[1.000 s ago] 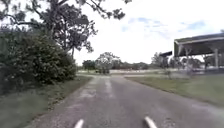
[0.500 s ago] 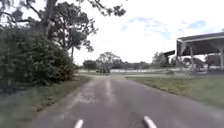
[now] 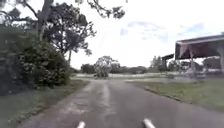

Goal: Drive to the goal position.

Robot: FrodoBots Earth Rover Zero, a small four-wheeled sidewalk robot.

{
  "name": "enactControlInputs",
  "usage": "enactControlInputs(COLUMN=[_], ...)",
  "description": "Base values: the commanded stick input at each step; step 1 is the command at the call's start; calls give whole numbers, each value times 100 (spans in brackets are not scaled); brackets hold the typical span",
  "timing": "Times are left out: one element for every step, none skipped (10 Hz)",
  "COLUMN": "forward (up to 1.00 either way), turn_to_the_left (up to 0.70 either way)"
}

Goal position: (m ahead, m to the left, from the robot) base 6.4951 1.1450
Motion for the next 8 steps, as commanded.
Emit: enactControlInputs(forward=[70, 70, 70, 70, 70, 70, 70, 70], turn_to_the_left=[0, 0, 0, 0, 0, 0, 0, 0])
